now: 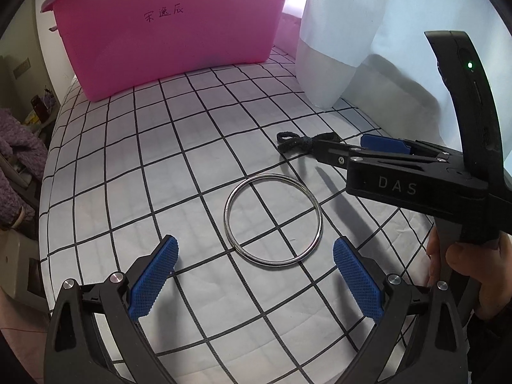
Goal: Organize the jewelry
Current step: 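Reach the left gripper to the large silver ring while the right gripper reaches the black cord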
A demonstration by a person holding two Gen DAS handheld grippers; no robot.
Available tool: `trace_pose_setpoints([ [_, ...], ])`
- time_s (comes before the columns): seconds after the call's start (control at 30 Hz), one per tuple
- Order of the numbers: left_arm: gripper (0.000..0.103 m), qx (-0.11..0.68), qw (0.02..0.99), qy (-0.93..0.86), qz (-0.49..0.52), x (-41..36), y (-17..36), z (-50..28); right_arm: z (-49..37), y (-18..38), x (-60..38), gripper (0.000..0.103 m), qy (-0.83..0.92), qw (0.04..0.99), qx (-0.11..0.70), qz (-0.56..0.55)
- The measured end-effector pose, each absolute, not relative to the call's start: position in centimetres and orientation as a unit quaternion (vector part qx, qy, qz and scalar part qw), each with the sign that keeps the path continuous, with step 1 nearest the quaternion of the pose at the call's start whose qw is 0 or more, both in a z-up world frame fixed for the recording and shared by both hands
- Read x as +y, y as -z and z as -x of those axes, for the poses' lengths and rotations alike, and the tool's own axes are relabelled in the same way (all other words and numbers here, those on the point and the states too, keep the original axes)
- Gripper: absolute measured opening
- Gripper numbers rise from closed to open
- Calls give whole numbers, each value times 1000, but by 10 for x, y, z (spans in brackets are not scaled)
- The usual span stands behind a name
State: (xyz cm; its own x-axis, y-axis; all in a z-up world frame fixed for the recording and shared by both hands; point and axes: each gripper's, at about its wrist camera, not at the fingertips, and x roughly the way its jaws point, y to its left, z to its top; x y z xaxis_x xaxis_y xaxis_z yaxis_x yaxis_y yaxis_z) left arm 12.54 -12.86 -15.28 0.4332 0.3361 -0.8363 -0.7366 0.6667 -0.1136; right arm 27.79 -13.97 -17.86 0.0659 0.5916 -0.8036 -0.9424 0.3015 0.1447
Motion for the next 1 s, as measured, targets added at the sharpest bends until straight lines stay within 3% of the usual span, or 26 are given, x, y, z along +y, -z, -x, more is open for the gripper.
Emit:
trace_pose_setpoints([
  [0.4, 97, 429, 790, -381, 213, -96, 161, -125, -273, 174, -144, 72, -561, 702, 392, 197],
  [1.0, 98, 430, 815, -341, 188, -39, 163, -132, -247, 183, -108, 72, -544, 707, 361, 273],
])
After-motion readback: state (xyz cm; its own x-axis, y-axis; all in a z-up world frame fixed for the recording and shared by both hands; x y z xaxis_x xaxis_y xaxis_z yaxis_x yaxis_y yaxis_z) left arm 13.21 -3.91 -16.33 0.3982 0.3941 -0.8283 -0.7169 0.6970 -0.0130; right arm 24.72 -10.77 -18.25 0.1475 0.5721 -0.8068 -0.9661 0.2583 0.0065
